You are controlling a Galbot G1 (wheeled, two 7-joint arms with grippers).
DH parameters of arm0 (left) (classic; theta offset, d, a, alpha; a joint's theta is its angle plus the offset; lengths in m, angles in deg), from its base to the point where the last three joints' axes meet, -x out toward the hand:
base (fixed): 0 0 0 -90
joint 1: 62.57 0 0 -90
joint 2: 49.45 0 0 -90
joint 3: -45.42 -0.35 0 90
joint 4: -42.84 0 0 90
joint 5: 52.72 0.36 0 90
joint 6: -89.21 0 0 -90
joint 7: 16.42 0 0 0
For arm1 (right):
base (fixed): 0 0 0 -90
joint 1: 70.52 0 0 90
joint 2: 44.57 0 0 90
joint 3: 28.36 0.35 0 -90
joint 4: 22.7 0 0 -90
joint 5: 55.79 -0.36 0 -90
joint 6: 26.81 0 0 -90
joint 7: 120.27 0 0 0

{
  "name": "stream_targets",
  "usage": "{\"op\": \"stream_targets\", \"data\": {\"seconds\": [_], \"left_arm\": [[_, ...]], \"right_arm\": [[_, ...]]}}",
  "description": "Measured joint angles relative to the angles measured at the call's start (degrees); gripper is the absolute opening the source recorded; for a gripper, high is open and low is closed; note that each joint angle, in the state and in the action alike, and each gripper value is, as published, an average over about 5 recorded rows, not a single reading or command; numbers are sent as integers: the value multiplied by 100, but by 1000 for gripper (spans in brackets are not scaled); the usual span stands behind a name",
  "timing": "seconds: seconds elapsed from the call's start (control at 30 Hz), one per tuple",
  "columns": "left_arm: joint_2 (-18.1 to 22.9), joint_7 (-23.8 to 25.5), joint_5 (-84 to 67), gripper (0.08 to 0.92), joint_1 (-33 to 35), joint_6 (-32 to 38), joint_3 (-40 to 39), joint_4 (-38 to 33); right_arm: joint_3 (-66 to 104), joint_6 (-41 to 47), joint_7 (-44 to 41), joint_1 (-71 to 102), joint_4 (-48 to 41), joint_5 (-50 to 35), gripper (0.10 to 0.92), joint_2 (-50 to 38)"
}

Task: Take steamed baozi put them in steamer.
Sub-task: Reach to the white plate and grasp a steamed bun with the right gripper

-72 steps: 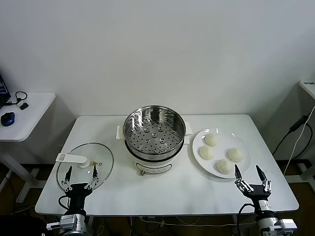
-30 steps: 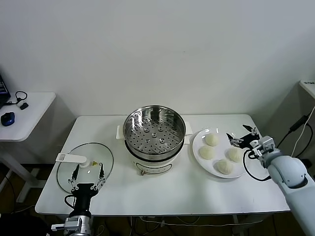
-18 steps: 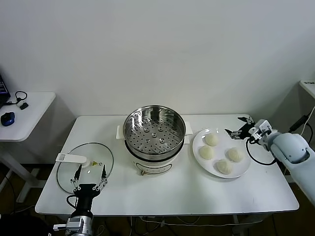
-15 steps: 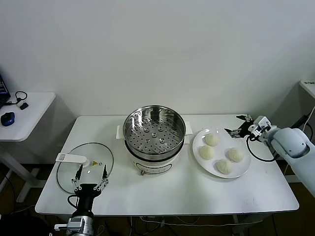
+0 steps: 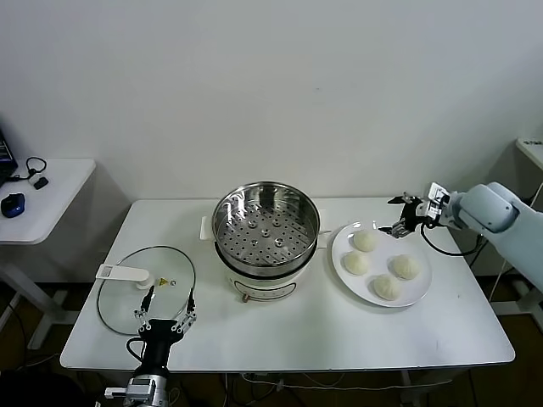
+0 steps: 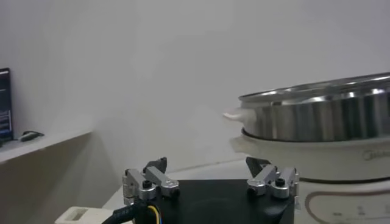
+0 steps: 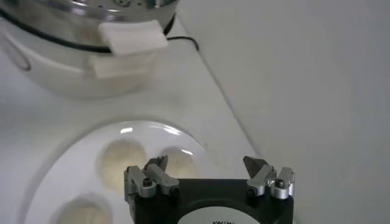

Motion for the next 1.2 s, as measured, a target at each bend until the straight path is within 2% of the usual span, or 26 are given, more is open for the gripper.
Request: {"op": "stream_targets", "data": {"seconds": [0.23,0.47,1.2], "left_arm": [[0,18,29,823,-2,52,-19,85],[0,42,46,823,-24,96,-18,198],[-2,70,-102,823,-114,83,72,283]], "right_arm": [[-1638,-479,-615,-1314,-784,-50,823,531],[-2610,-773,-1043,-1893,-1446,-146,823,1067],[-3061,-1334,-1632,-1498,-3454,78,823,2589]]}}
